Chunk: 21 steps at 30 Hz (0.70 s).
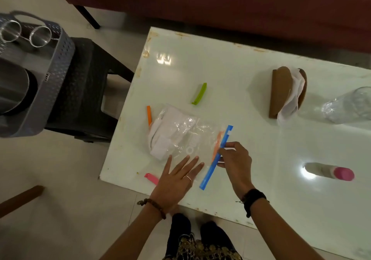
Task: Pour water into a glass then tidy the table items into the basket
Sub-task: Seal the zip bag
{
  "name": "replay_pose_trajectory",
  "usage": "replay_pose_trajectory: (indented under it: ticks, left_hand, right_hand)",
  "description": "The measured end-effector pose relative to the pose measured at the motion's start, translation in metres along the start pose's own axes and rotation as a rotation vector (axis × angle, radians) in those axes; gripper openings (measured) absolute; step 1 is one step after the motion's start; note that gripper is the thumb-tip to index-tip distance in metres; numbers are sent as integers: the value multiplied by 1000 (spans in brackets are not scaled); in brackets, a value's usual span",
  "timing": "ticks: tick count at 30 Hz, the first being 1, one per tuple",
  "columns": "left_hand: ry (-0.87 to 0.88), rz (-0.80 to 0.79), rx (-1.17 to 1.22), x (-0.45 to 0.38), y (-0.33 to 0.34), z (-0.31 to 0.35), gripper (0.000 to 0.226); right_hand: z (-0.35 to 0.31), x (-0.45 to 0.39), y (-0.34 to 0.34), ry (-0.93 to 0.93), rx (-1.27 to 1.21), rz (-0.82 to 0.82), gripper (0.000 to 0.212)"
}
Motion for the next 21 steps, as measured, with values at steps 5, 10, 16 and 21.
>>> replay_pose_trajectory:
  ticks: [5, 10, 16, 21]
  left_hand:
    - [-167, 199, 436, -4, -33, -24, 40]
    - [-300, 331, 884, -19, -76, -52, 40]
    - [-267, 453, 930, -36, -154, -85, 22]
    - [-183, 575, 918, -43, -214, -97, 18]
  right_hand:
    - [-13, 1, -3, -4, -33, -25, 17]
    - [-48, 17, -10, -310, 141, 77, 12]
    - [-148, 79, 18, -959, 289, -66, 25]
    - [-209, 120, 46, -1166, 267, -166, 31]
Point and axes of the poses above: each hand's wrist, its own x-axis away from the middle knuckle, its own y-axis out of the palm, z = x × y, the point moved 5 cm from there along -x, towards the middle knuckle, and after that the axes turned 2 degrees about -x, right-handed, at the moved point
